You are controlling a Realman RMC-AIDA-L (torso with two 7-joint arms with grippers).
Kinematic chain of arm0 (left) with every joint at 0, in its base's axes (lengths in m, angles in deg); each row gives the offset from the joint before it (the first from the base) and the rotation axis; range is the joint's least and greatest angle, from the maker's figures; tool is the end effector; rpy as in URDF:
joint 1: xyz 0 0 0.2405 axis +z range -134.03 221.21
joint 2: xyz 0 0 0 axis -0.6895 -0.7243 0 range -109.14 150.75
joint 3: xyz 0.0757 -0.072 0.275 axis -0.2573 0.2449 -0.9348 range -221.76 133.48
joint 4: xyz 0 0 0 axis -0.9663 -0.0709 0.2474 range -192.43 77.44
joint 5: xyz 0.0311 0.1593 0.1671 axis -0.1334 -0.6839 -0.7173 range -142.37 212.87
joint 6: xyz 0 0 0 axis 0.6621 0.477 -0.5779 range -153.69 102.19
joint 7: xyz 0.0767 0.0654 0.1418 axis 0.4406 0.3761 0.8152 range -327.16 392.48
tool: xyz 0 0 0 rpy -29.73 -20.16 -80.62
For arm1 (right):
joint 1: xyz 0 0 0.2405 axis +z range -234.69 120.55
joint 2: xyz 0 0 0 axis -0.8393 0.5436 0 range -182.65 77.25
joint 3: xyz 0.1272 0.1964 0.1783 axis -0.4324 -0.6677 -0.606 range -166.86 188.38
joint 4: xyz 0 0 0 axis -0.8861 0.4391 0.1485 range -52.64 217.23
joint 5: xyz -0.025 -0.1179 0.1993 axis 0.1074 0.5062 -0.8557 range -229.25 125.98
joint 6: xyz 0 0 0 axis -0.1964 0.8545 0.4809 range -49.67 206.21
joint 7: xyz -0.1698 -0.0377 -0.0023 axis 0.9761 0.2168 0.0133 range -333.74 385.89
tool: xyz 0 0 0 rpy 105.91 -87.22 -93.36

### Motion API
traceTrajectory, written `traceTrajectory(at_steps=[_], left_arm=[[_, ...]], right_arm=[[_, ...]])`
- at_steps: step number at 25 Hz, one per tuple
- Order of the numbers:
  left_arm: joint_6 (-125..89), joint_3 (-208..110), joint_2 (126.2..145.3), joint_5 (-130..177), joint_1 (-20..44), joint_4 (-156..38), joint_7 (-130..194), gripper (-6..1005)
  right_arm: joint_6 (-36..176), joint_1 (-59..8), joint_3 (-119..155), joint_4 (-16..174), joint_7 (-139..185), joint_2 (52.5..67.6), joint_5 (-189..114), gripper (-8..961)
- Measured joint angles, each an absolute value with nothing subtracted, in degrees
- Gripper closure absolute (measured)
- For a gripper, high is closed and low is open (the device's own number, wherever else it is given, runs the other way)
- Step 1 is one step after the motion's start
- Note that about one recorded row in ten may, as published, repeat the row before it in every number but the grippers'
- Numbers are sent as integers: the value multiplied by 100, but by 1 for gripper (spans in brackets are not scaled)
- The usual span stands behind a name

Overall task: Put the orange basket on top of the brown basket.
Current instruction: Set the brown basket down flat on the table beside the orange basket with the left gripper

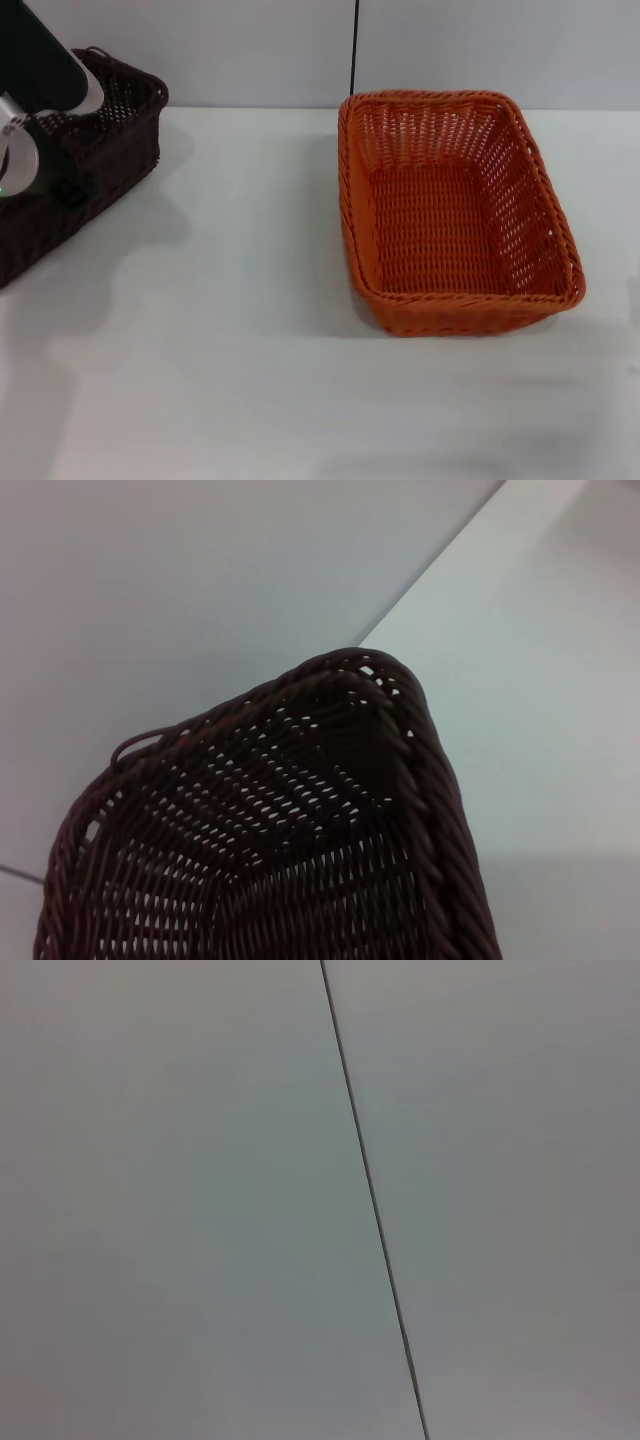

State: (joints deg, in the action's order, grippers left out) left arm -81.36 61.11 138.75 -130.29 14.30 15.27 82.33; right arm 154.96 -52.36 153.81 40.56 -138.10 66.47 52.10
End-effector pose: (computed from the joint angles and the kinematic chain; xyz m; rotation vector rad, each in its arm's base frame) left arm -0.2854 0.4754 0.0278 -2.1538 -0.3954 0.5233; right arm 0.3546 0.2888 -0.0505 -1.1627 0.6754 0.7407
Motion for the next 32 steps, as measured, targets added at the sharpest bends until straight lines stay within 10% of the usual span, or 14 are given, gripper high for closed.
traceTrajectory(at_steps=[12,32], left_arm=[[-9041,5201,13868,-13026,2446,3667,8713,815],[-9273,3798,13910,-12688,2327,3902,8852,813]], right_arm=[[15535,-5234,15343,4046,-13810,6641,5214,262],[15515,-5162,15322,4182,-13831,6621,5181,261]])
